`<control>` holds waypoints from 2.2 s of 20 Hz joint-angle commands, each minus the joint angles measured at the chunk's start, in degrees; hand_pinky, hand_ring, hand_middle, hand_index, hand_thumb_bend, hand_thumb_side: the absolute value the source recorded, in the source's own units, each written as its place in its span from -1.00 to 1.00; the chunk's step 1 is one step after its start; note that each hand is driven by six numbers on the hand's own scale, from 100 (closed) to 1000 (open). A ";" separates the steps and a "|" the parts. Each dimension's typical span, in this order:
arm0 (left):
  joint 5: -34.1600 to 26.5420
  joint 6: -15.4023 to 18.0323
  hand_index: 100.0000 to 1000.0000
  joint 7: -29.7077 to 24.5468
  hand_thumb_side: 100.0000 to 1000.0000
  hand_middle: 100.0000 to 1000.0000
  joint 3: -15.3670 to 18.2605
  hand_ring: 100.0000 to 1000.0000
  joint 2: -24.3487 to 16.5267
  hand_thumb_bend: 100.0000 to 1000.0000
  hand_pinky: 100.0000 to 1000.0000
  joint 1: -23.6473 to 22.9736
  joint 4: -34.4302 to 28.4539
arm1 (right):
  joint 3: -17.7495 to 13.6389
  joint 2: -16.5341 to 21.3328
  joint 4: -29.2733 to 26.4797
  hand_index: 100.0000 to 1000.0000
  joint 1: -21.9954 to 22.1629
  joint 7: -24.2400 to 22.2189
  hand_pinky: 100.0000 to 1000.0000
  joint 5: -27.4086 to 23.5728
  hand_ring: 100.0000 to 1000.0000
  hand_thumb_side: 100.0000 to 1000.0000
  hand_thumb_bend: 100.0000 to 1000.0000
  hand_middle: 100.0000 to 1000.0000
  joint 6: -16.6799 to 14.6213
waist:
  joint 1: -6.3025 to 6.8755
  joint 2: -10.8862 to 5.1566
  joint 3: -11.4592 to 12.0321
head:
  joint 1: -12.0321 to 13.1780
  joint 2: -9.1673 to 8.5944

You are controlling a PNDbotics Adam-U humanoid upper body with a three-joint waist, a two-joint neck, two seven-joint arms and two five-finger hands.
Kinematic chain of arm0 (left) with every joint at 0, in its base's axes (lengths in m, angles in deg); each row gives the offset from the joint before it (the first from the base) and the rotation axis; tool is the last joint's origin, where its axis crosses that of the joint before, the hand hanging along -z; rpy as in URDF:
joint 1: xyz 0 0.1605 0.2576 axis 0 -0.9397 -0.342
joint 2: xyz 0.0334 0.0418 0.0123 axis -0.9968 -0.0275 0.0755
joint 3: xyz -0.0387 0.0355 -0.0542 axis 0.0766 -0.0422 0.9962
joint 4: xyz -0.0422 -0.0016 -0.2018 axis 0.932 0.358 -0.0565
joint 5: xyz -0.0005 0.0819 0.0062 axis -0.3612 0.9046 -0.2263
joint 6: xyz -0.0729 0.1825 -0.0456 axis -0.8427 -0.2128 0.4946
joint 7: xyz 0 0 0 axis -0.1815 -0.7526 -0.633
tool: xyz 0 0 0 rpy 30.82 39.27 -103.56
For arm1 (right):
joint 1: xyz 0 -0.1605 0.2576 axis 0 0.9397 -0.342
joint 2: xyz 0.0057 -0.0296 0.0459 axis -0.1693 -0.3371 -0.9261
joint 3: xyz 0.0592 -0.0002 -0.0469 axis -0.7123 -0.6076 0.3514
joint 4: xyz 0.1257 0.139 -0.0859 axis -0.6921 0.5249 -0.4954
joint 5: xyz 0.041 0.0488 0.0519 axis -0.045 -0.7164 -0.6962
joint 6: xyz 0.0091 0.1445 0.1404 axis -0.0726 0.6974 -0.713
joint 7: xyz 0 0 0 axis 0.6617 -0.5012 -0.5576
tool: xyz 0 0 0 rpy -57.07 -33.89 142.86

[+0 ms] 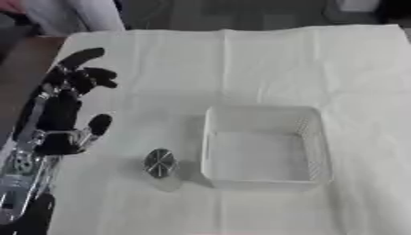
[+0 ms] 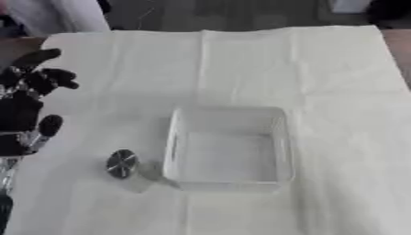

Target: Pick up objects on the table and place them in the box.

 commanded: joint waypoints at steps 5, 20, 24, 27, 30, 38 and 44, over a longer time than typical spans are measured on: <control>4.78 2.70 0.91 -4.61 -0.63 0.83 -0.05 0.56 -0.29 -0.06 0.39 2.74 2.09 | -0.20 0.06 -1.00 -0.09 -1.61 -0.07 0.32 0.26 0.64 0.79 -1.00 0.90 0.12 | -0.16 -0.01 -0.55 | 1.01 0.01; 2.20 1.36 0.91 -11.69 0.20 0.85 -6.07 0.53 0.77 -0.42 0.35 -2.63 7.38 | -0.05 0.09 -1.52 -0.11 -2.33 -0.07 0.31 0.90 0.63 0.75 -1.00 0.90 -0.41 | -0.43 1.03 -0.99 | 0.94 0.01; -3.04 -2.37 0.90 -14.80 0.33 0.84 -8.07 0.51 0.71 -0.40 0.34 -4.98 6.75 | -0.15 -0.09 -1.40 -0.11 -2.04 -0.07 0.31 1.15 0.63 0.74 -1.00 0.90 -0.37 | -0.41 0.77 -0.62 | 0.72 0.01; -4.63 -3.78 0.90 -16.38 0.40 0.84 -8.34 0.51 0.64 -0.45 0.33 -5.93 6.32 | -0.20 -0.20 -1.28 -0.10 -1.72 -0.07 0.31 1.37 0.63 0.74 -1.00 0.90 -0.37 | -0.35 0.47 -0.52 | 0.57 0.01; -5.27 -4.60 0.90 -17.49 0.42 0.84 -8.53 0.51 0.78 -0.45 0.33 -6.68 5.92 | -0.28 -0.29 -1.19 -0.10 -1.42 -0.07 0.31 1.53 0.63 0.72 -1.00 0.90 -0.35 | -0.32 0.25 -0.51 | 0.39 0.01; -5.67 -5.59 0.90 -17.50 0.48 0.84 -8.65 0.50 1.18 -0.45 0.36 -7.44 5.62 | -0.43 -0.53 -1.18 -0.10 -0.98 -0.07 0.31 1.60 0.62 0.73 -1.00 0.90 -0.19 | -0.31 -0.04 -0.31 | 0.05 0.01; -1.84 -4.51 0.93 -14.79 0.35 0.87 -8.41 0.54 1.54 -0.39 0.43 -7.03 4.97 | -0.44 -0.51 -1.35 -0.10 -0.83 -0.07 0.31 1.68 0.62 0.73 -1.00 0.90 0.09 | -0.19 0.08 -0.29 | -0.14 0.01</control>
